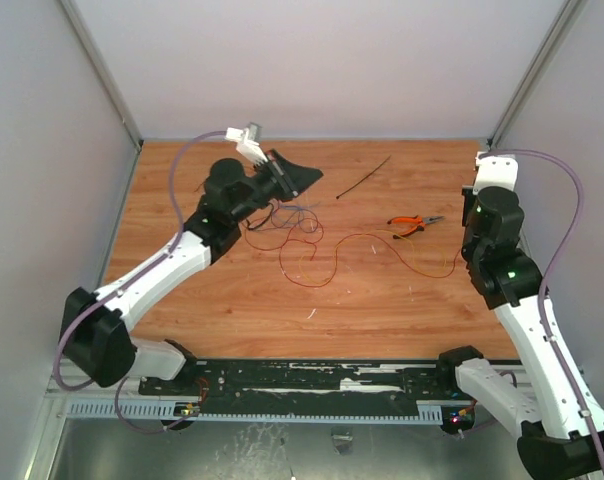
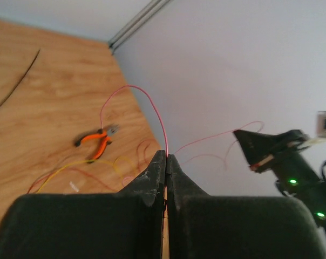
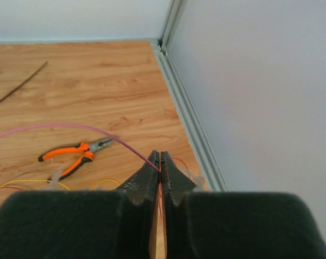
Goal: Zip-tie the wires
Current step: Straighten the cable at the center of the board.
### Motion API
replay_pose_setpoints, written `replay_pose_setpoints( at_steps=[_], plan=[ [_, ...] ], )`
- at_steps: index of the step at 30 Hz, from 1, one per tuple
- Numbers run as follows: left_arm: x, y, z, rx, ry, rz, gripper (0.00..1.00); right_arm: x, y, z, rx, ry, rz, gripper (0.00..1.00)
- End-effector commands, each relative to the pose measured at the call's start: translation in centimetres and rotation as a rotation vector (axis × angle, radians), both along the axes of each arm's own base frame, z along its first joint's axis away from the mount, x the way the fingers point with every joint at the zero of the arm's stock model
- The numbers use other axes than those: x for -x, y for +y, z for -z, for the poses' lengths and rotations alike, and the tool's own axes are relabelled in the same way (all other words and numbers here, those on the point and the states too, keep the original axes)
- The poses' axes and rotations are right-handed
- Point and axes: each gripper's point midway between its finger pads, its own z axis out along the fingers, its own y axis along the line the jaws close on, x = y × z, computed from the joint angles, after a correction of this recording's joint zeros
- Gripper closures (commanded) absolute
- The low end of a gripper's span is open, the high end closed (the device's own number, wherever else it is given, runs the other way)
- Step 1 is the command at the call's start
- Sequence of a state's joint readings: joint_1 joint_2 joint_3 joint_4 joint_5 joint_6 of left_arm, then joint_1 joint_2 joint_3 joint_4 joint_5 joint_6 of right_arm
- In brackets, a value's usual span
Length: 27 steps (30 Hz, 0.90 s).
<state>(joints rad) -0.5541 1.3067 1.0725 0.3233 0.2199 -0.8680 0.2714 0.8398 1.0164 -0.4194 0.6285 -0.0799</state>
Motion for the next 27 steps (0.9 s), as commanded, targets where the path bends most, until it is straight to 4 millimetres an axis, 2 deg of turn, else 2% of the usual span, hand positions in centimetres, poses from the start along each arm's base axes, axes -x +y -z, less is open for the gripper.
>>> replay_pose_setpoints(
  at_steps=[1,5,7,9,10,12,15,17,19,24,27],
  plan=[
    [-1.8,-0.3,1.4,-0.054,-0.02,-0.09,1.0,-0.3,-0.2,4.1,-0.05,0.115,0.024,0.97],
    [-3.2,-0.5,5.6,-0.125,0.04,-0.118,1.0,-1.9,0.6,10.1,-0.163,0.259,0.0,1.0],
    [-3.4,-1.1,7.5,-0.141,0.072,-0.095,1.0,-2.2,-0.3,12.9,-0.21,0.321,0.035,1.0],
    [-3.5,-1.7,9.3,-0.151,0.102,-0.074,1.0,-1.9,-1.9,14.9,-0.22,0.354,0.112,1.0],
    [-3.4,-2.0,10.1,-0.161,0.112,-0.071,1.0,-1.6,-3.0,15.2,-0.212,0.355,0.164,1.0],
    [-3.4,-2.3,11.2,-0.179,0.122,-0.074,1.0,-1.1,-4.6,14.6,-0.195,0.327,0.236,1.0],
    [-3.4,-2.2,12.0,-0.188,0.13,-0.078,1.0,-1.1,-5.3,13.0,-0.19,0.266,0.252,1.0],
    [-3.2,-2.0,12.4,-0.196,0.134,-0.083,1.0,-1.3,-4.9,13.4,-0.202,0.272,0.227,1.0],
    [-2.9,-1.6,13.3,-0.216,0.145,-0.091,1.0,-1.6,-4.2,14.9,-0.221,0.314,0.199,1.0],
    [-1.2,0.2,18.4,-0.288,0.237,-0.112,1.0,-2.0,-0.5,18.8,-0.347,0.418,0.032,1.0],
    [0.3,1.2,20.8,-0.3,0.281,-0.111,1.0,-2.0,-0.5,18.9,-0.351,0.421,0.038,1.0]
  ],
)
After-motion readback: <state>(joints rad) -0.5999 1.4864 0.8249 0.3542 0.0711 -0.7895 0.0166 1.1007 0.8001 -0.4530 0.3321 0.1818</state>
